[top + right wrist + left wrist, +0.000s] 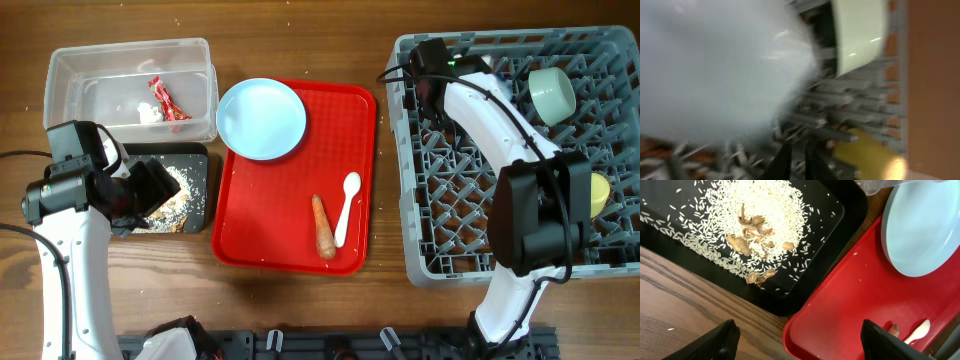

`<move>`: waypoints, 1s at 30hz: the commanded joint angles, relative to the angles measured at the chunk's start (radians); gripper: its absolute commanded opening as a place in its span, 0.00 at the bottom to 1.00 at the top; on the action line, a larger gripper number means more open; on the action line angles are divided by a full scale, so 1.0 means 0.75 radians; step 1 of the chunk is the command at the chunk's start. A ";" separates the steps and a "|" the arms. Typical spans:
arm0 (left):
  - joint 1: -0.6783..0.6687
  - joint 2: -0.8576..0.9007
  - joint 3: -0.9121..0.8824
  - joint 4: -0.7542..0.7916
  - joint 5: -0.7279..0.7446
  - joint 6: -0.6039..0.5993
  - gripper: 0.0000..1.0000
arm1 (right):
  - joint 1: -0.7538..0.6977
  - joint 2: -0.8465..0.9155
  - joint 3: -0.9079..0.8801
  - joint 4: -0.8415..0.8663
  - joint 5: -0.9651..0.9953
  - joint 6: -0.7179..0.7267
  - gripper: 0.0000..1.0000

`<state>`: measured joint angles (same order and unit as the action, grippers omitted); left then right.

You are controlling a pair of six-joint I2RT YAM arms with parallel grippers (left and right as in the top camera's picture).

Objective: Sort waste into correct bins and load items into the dishwasher rack
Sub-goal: 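Carry the blue bowl into the rack's back area and release, then reach the right gripper to the light-blue plate and grasp its rim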

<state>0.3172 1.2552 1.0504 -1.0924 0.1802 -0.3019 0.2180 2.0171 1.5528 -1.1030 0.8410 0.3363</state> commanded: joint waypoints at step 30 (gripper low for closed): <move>0.008 -0.016 0.017 0.004 0.007 -0.003 0.83 | 0.458 0.184 0.121 0.914 -1.139 -0.013 0.75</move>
<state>0.3172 1.2552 1.0504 -1.0920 0.1802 -0.3019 0.5285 2.0892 1.6440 -0.4503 -0.1940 0.2501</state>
